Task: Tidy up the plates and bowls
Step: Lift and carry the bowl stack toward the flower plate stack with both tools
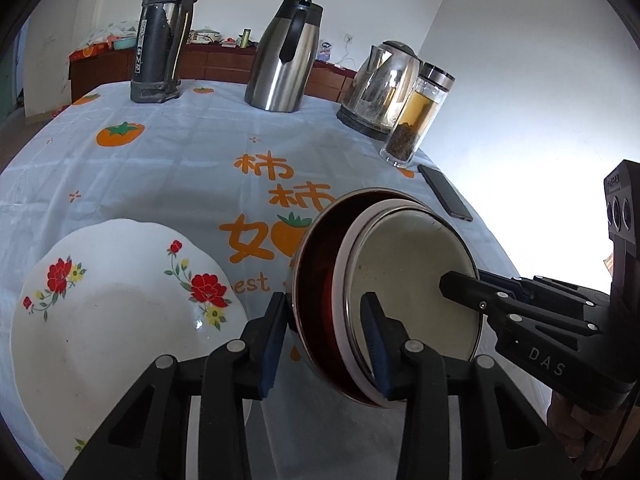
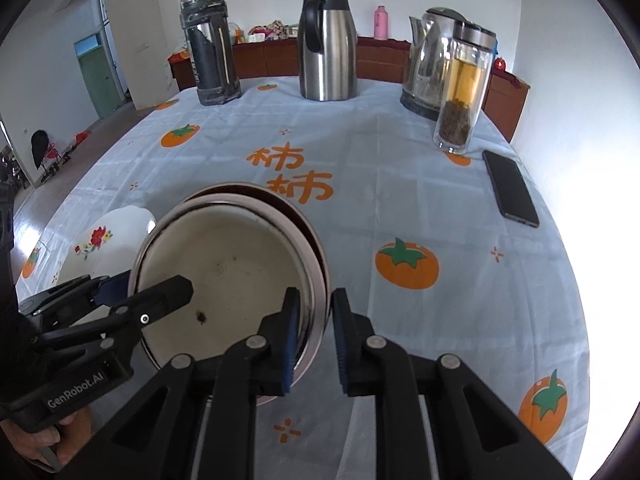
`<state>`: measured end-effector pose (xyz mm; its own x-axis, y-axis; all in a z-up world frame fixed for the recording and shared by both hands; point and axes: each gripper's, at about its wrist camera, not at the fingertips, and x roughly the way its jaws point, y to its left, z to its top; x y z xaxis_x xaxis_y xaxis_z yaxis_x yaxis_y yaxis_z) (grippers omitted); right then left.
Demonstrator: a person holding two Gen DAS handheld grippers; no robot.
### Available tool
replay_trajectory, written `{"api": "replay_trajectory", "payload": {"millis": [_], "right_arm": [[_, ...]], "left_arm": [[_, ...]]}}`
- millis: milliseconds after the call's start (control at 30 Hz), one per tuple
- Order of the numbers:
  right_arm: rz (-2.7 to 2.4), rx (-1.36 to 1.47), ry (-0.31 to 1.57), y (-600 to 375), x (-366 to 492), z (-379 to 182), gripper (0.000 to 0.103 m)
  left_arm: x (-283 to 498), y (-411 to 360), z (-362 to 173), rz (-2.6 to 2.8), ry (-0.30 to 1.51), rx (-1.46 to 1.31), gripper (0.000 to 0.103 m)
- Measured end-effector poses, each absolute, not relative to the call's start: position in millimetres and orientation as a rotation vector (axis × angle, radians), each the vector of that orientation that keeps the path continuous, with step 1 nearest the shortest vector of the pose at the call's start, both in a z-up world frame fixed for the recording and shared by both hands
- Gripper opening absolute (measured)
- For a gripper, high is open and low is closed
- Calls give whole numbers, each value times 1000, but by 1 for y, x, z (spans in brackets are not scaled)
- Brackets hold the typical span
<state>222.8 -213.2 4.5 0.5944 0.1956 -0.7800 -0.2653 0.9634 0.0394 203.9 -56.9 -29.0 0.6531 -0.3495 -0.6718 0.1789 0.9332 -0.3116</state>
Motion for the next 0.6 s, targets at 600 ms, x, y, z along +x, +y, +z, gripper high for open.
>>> {"api": "replay_trajectory", "payload": {"millis": [600], "right_arm": [[322,-114,882,-194,219,19,16]], "left_arm": [[194,-31,-16,-288,776,-300,37]]}}
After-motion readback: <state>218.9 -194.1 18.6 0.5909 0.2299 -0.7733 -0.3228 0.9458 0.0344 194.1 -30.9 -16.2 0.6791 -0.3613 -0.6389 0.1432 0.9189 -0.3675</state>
